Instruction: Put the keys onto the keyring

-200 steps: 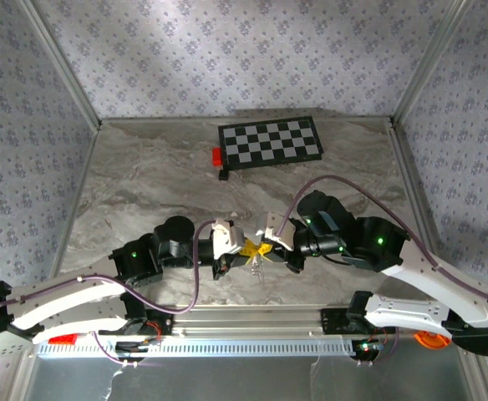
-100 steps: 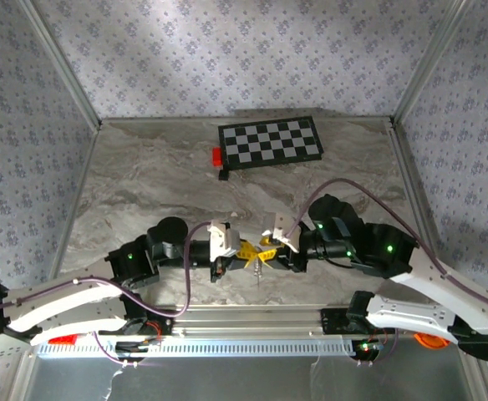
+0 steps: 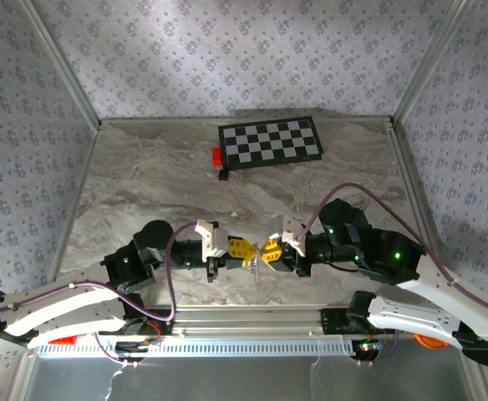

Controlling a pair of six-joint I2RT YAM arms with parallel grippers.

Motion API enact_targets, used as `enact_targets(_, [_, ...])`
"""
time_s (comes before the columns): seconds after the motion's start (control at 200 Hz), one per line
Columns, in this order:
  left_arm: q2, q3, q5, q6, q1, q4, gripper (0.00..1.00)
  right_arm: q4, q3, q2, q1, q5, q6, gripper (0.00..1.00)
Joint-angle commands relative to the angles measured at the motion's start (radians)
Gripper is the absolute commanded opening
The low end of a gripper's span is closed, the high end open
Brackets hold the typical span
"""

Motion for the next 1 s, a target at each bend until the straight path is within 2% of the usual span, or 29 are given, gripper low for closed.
enact_targets(0.0, [-0.023,-0.001,0.028,-0.013,-0.004,0.074,0.0,0.016,-0.007,-0.014,-0.004,-0.025,0.005,0.14])
enact_targets(0.18, [-0.015,-0.003,0.04,-0.013,-0.003,0.087,0.0,0.015,-0.015,-0.014,-0.004,-0.042,0.003,0.06])
enact_targets(0.27, [-0.015,-0.003,0.048,-0.012,-0.003,0.095,0.0,0.016,-0.018,-0.02,-0.003,-0.045,-0.002,0.06])
enact_targets(0.365, [-0.017,-0.002,0.054,-0.009,-0.004,0.097,0.0,0.015,-0.025,-0.042,-0.002,-0.049,-0.012,0.15])
enact_targets(0.47, [-0.017,-0.004,0.062,-0.009,-0.004,0.098,0.0,0.052,-0.043,-0.083,0.001,-0.05,-0.013,0.31])
enact_targets(0.575, [-0.015,-0.002,0.071,-0.011,-0.003,0.095,0.0,0.068,-0.051,-0.116,0.001,-0.039,-0.014,0.36])
enact_targets(0.86, [-0.006,0.004,0.096,-0.015,-0.004,0.097,0.0,0.128,-0.057,-0.111,0.002,-0.083,-0.016,0.35])
enact_targets(0.999, [-0.005,0.004,0.104,-0.015,-0.003,0.097,0.0,0.135,-0.057,-0.09,0.006,-0.096,-0.022,0.29])
